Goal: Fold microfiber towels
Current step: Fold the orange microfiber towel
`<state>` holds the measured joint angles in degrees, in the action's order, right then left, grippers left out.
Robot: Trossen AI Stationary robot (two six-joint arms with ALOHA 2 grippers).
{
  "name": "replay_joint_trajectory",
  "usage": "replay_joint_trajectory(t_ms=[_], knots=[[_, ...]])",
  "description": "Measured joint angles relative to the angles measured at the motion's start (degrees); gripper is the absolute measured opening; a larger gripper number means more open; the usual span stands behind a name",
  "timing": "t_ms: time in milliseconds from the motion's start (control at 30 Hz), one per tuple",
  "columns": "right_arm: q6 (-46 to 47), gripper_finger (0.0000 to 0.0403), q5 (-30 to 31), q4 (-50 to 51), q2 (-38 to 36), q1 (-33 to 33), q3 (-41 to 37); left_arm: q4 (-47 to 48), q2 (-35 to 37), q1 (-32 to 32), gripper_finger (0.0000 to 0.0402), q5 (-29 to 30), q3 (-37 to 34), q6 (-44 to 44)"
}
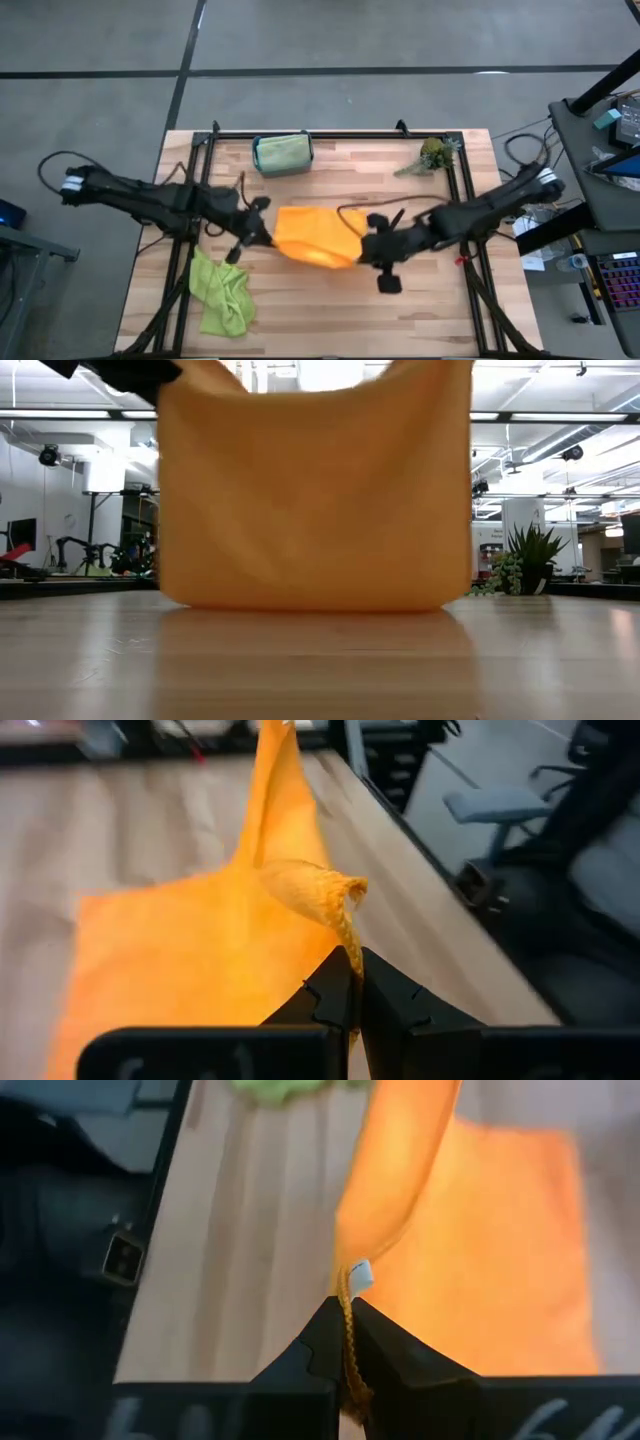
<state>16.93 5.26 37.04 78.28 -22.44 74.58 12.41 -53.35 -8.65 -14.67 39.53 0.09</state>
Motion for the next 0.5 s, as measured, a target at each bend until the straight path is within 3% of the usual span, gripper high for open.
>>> replay_joint_trajectory(t_ms=[333, 500], knots=[[13.7, 0.0008, -10.6, -7.7, 11.3, -4.7, 0.0, -6.1, -14.1, -14.6, 0.0000, 1.2, -0.8, -15.3], [18.2, 0.0008, -14.0, -11.9, 16.0, -5.9, 0.0, -6.4, -23.5, -18.6, 0.0000, 1.5, -0.9, -21.1]])
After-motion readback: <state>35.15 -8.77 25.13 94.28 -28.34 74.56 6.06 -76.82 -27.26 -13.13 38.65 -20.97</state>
